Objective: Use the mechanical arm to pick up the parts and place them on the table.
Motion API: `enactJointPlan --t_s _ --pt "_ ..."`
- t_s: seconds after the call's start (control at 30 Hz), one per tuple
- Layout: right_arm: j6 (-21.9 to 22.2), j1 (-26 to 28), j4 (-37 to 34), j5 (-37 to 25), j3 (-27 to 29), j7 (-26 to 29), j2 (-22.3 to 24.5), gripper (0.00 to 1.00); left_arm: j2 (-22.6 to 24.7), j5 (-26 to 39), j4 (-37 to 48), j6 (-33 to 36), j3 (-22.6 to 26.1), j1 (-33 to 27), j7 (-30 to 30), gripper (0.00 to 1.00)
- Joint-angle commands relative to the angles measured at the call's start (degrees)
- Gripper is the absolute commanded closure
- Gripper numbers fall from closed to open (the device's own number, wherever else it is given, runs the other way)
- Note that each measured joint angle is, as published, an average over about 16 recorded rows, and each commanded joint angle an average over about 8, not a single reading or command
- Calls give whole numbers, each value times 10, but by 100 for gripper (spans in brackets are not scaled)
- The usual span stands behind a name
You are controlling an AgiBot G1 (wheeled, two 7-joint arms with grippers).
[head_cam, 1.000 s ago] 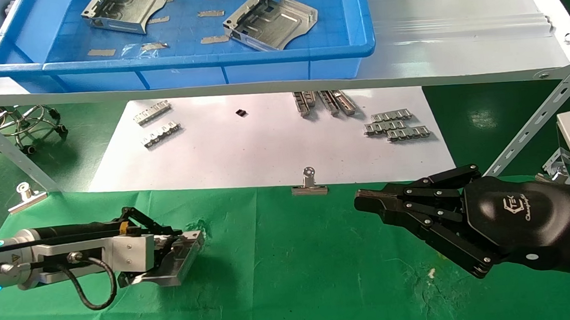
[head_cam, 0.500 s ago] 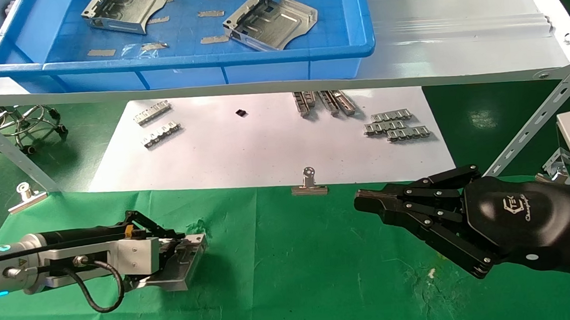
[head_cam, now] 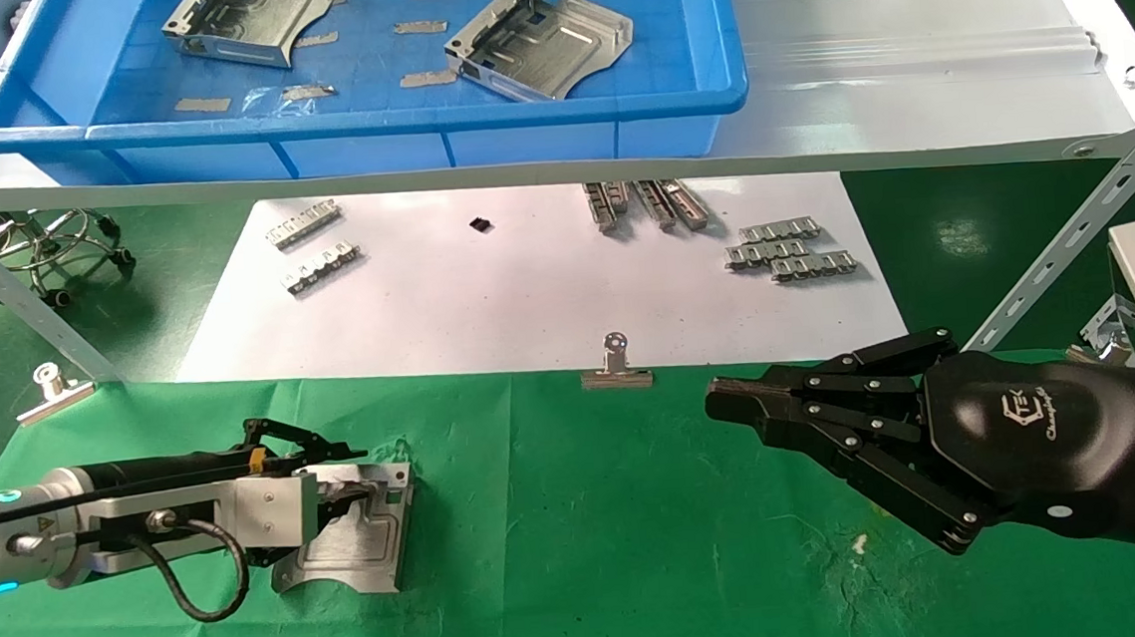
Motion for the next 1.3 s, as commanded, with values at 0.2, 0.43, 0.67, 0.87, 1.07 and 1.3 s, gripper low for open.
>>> enactJointPlan --t_s 0.2,0.43,0.67,0.87,1.07,1.3 --pt "0 0 0 0 0 0 0 100 -9 -26 -8 15 -9 -6 1 0" --pt "0 0 0 0 0 0 0 100 -24 -121 -10 57 -39 -10 20 0" --pt "0 0 0 0 0 0 0 100 -35 -251 9 105 -74 9 37 0" --pt "0 0 0 0 0 0 0 100 -35 -351 50 149 -100 26 37 0" --pt "0 0 0 0 0 0 0 54 -30 -448 102 198 -131 39 44 0" --pt "0 0 0 0 0 0 0 0 -25 -526 131 214 -159 54 41 0"
